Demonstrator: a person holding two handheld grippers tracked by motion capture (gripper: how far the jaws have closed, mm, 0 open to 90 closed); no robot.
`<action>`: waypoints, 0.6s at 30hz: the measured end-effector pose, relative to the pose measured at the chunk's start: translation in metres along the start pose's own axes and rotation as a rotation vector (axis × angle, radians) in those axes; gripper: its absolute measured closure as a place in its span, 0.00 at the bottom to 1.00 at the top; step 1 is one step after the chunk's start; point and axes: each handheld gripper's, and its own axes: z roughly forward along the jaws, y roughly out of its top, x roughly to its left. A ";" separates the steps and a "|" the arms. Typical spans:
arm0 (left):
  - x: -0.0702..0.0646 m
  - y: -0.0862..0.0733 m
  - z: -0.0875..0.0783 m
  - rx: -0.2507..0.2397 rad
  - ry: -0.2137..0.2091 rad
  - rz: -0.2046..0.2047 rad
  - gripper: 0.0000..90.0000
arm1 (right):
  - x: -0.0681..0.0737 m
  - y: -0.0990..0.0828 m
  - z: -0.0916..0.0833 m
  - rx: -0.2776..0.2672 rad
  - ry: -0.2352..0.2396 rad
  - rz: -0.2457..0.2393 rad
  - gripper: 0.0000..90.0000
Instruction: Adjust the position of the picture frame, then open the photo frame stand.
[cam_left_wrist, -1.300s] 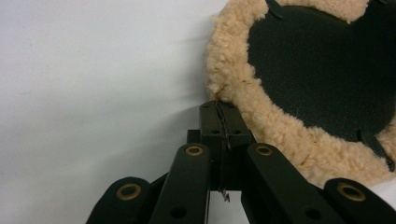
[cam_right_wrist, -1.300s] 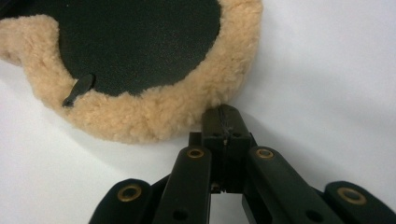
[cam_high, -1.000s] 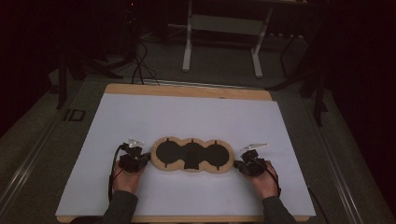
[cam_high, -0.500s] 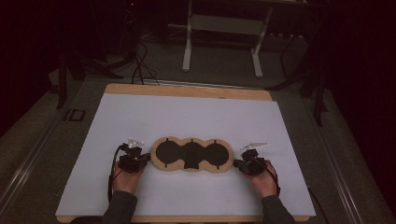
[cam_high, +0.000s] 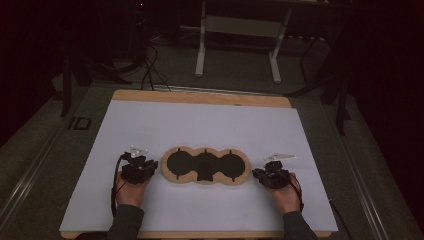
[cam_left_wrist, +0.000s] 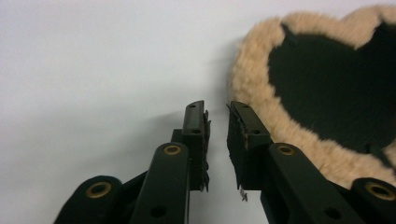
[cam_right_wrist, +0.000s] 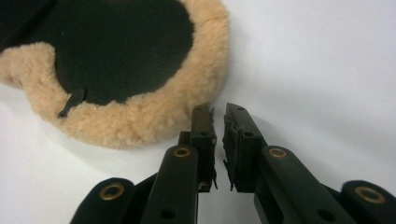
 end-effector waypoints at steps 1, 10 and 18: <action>0.000 0.001 -0.001 -0.010 -0.005 -0.002 0.85 | -0.002 -0.001 -0.002 -0.009 0.000 0.006 0.90; -0.011 0.008 -0.019 -0.112 -0.118 0.039 0.67 | -0.008 -0.001 -0.010 -0.077 0.000 0.036 0.83; -0.043 0.008 -0.027 -0.126 -0.190 0.199 0.67 | -0.012 -0.002 -0.016 -0.104 0.014 0.058 0.74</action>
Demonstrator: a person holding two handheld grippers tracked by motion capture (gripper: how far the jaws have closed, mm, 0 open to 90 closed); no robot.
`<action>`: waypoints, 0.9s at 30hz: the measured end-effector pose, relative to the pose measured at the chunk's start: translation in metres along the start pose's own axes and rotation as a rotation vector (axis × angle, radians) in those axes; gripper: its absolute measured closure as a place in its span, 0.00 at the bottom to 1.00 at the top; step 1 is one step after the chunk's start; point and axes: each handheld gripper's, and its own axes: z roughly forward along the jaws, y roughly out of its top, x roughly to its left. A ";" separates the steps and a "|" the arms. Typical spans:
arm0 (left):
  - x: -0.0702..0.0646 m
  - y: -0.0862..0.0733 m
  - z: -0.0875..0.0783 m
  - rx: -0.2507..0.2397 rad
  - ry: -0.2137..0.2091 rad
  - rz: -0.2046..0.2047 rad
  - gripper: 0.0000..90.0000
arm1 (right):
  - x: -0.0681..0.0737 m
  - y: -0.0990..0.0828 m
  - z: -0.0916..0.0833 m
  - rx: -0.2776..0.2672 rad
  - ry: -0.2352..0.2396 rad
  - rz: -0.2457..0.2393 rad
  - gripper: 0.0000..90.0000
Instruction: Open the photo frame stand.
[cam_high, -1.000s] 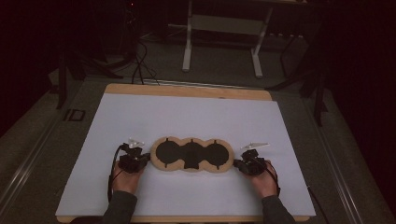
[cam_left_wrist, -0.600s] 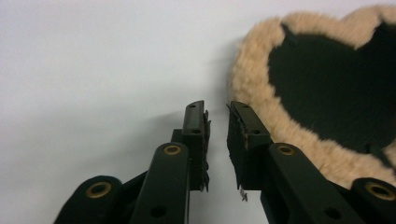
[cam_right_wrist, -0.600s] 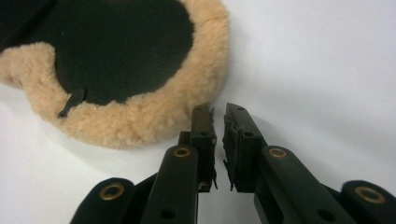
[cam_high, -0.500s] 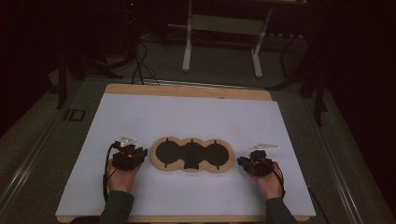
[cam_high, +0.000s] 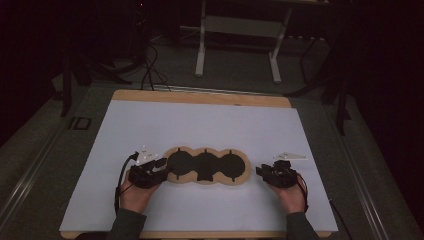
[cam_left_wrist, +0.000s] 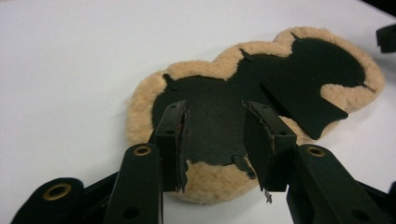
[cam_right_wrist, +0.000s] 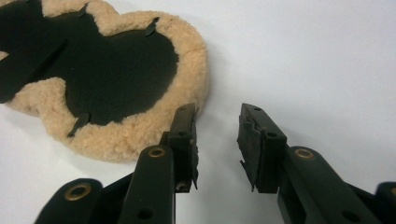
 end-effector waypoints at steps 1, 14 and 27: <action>-0.005 0.000 0.001 0.001 -0.005 0.015 0.68 | 0.000 0.000 0.000 -0.002 -0.002 0.001 0.74; -0.045 -0.008 0.025 0.067 -0.159 0.131 0.95 | 0.000 -0.001 -0.002 -0.022 -0.016 0.001 0.69; -0.062 -0.018 0.048 0.166 -0.172 0.205 1.00 | 0.000 -0.002 -0.002 -0.022 -0.007 0.001 0.69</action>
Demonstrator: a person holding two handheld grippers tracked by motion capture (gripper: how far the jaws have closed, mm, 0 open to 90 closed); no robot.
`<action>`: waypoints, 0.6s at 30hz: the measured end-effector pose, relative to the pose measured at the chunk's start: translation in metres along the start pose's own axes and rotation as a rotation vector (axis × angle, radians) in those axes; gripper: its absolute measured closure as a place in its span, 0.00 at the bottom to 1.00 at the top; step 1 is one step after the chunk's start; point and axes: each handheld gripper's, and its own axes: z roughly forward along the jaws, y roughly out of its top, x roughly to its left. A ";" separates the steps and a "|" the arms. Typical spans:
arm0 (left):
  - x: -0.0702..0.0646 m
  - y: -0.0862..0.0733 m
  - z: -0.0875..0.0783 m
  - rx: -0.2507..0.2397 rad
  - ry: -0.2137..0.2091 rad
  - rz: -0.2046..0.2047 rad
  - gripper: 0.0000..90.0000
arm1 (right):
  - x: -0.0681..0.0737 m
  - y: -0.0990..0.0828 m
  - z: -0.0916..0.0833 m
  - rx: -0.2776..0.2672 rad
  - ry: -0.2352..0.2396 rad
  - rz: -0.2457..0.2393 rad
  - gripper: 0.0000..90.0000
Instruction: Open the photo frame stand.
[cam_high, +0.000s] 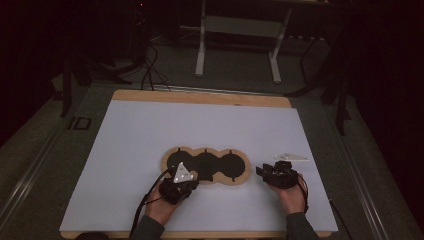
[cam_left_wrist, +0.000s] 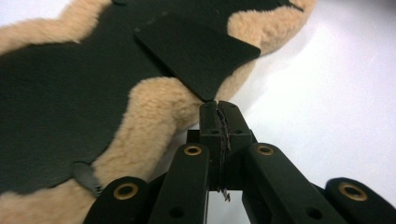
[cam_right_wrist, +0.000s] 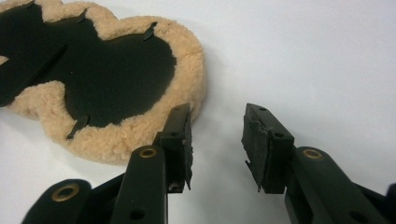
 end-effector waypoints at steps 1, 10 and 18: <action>0.000 0.000 0.001 0.003 0.002 0.003 1.00 | 0.000 0.000 0.000 -0.001 0.000 0.001 0.69; 0.001 0.001 0.005 -0.009 0.008 -0.011 0.99 | -0.001 0.000 0.000 -0.002 -0.001 0.002 0.69; 0.003 0.003 0.003 -0.037 -0.002 -0.027 0.99 | -0.001 0.000 0.000 -0.001 -0.003 0.000 0.70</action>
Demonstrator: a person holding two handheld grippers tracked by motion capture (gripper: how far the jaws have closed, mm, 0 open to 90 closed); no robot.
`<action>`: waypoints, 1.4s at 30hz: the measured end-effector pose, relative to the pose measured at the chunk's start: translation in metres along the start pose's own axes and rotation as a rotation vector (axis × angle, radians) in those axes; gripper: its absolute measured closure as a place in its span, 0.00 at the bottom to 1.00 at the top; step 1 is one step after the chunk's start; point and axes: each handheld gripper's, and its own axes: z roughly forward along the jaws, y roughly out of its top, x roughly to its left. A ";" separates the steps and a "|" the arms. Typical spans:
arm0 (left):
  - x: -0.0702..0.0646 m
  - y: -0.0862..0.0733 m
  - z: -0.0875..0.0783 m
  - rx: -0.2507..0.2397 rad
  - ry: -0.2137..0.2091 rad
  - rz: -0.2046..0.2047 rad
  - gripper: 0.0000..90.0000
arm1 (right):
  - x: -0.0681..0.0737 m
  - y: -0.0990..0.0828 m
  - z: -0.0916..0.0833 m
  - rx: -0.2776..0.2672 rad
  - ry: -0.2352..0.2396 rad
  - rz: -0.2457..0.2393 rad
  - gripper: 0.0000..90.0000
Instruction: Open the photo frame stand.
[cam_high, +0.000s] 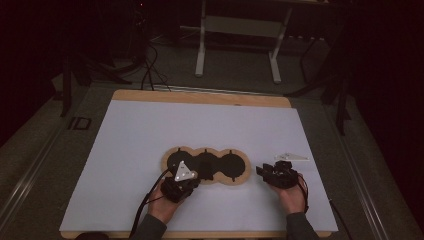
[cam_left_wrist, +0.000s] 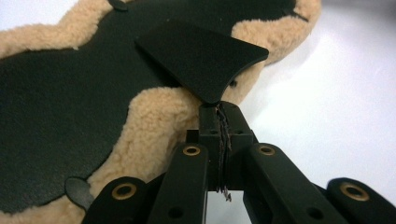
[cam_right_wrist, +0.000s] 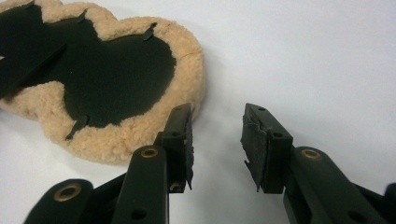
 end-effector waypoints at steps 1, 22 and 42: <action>0.001 0.001 0.000 -0.002 0.000 0.001 0.99 | 0.000 0.000 0.000 0.000 -0.001 0.002 0.70; 0.007 0.021 -0.006 -0.058 -0.020 -0.024 0.96 | -0.001 -0.001 -0.002 -0.012 0.005 0.014 0.70; -0.002 0.019 -0.020 -0.046 -0.058 0.083 0.77 | -0.002 -0.001 -0.002 -0.018 0.008 0.024 0.70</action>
